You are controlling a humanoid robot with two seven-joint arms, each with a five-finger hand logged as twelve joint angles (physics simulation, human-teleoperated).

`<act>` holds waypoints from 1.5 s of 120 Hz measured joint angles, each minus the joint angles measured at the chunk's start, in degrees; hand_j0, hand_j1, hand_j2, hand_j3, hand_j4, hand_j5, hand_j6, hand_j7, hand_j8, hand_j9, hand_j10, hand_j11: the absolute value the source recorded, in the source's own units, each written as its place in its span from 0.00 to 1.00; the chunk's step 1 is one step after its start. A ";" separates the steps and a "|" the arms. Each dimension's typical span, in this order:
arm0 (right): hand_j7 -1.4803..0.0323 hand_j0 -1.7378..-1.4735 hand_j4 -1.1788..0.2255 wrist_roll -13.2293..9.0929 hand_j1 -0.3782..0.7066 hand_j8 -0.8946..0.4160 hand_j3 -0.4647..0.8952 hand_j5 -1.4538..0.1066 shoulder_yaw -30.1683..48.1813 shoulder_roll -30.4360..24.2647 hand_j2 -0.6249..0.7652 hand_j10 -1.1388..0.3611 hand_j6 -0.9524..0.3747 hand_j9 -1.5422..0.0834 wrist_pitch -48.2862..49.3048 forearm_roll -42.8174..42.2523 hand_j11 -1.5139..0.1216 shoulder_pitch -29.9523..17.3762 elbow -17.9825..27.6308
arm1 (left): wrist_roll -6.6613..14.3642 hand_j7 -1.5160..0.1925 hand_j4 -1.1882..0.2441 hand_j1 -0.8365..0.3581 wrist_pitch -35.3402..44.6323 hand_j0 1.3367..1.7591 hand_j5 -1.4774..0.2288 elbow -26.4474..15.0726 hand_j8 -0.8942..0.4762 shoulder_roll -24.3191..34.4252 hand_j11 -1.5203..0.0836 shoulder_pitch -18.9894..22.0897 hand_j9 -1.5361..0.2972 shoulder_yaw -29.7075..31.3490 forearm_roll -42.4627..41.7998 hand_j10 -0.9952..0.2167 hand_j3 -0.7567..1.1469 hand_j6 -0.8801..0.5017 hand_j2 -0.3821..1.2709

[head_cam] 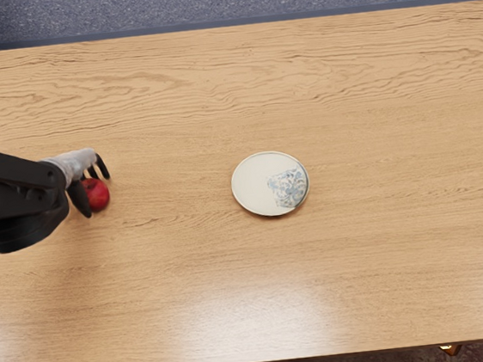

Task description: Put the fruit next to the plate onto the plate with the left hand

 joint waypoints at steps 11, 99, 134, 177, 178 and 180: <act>0.98 0.30 0.84 0.00 0.03 0.68 0.34 0.93 0.00 0.00 0.45 0.76 0.72 0.95 -0.01 0.00 0.93 0.00 -0.01 | 0.00 0.52 0.49 0.52 -0.03 0.76 0.49 -0.01 0.30 -0.03 0.55 0.20 0.49 0.00 -0.05 0.42 0.40 0.29 0.30; 0.98 0.30 0.84 0.00 0.03 0.68 0.34 0.93 0.00 0.00 0.45 0.76 0.72 0.95 0.01 0.00 0.93 0.01 -0.02 | -0.07 0.43 0.45 0.47 -0.47 0.76 0.41 -0.03 0.30 -0.91 0.46 -0.15 0.41 -1.58 -0.40 0.34 0.40 0.32 0.35; 0.98 0.30 0.84 0.00 0.03 0.68 0.34 0.93 0.00 0.00 0.45 0.76 0.72 0.95 -0.01 0.00 0.93 0.01 -0.03 | -0.10 0.43 0.45 0.47 -0.74 0.76 0.41 -0.03 0.29 -3.17 0.46 -1.47 0.41 -4.23 -1.05 0.34 0.40 0.32 0.34; 0.98 0.30 0.84 0.00 0.03 0.68 0.34 0.93 0.00 0.00 0.45 0.76 0.72 0.95 0.00 0.00 0.93 0.01 0.02 | -0.11 0.43 0.46 0.46 -1.17 0.76 0.40 -0.03 0.28 -8.03 0.46 -4.49 0.42 -7.80 -3.78 0.34 0.40 0.32 0.37; 0.98 0.30 0.84 0.00 0.03 0.68 0.34 0.93 0.00 0.00 0.45 0.76 0.72 0.95 -0.01 0.00 0.93 0.00 0.02 | -0.11 0.43 0.46 0.46 -1.18 0.76 0.41 -0.03 0.28 -8.14 0.47 -4.61 0.42 -7.91 -3.83 0.34 0.40 0.32 0.37; 0.98 0.30 0.84 0.00 0.03 0.68 0.34 0.93 0.00 0.00 0.45 0.76 0.72 0.95 -0.01 0.00 0.93 0.00 0.02 | -0.10 0.43 0.46 0.45 -1.21 0.76 0.41 -0.03 0.29 -8.47 0.47 -4.77 0.42 -8.14 -3.92 0.34 0.40 0.32 0.36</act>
